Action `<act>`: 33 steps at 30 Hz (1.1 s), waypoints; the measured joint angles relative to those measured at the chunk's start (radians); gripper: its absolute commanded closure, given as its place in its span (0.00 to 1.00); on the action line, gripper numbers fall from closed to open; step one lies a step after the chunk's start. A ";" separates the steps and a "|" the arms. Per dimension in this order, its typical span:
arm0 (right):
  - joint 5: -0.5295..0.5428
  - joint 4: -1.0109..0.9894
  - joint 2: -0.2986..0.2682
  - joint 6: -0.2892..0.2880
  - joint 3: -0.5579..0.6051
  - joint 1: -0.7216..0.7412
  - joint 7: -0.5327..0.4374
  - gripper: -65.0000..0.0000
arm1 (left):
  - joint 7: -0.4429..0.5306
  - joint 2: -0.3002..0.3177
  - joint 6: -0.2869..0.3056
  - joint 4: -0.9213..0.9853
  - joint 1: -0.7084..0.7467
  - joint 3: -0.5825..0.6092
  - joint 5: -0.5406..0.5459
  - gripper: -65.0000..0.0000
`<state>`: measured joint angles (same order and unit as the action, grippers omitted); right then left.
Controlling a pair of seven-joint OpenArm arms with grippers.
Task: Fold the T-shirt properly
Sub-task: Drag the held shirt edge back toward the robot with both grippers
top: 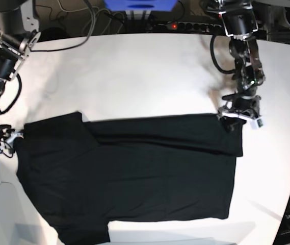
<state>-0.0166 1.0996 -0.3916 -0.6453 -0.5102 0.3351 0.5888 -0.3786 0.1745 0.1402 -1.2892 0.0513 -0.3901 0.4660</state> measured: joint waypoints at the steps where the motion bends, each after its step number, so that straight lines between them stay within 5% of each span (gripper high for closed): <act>1: 0.000 -0.024 -0.005 0.000 0.000 0.000 -0.004 0.55 | 0.002 -0.003 0.000 0.004 0.000 -0.001 0.002 0.63; 8: -0.001 -0.084 -0.013 0.000 0.001 0.000 -0.064 0.55 | 0.001 -0.006 0.000 0.008 0.003 -0.003 0.003 0.94; 20: -0.002 -0.236 -0.043 0.003 0.002 -0.001 -0.109 0.56 | -0.006 -0.003 0.001 0.009 0.003 -0.008 0.005 0.99; 23: 0.003 -0.235 -0.043 0.003 0.006 -0.013 -0.125 0.67 | -0.006 -0.003 0.002 0.009 0.003 -0.008 0.005 1.00; 27: 0.025 -0.233 -0.045 0.003 0.005 -0.031 -0.136 1.00 | -0.008 -0.003 0.002 0.004 0.006 -0.008 0.005 1.00; 33: 0.021 -0.230 -0.077 -0.001 0.005 -0.034 -0.111 1.00 | -0.037 0.031 0.007 -0.066 0.039 -0.006 0.005 1.00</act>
<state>0.0048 0.8692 -0.4690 -0.6460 -0.5049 0.3012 0.4782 -0.4156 0.2050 0.1474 -1.3552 0.0906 -0.3965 0.4706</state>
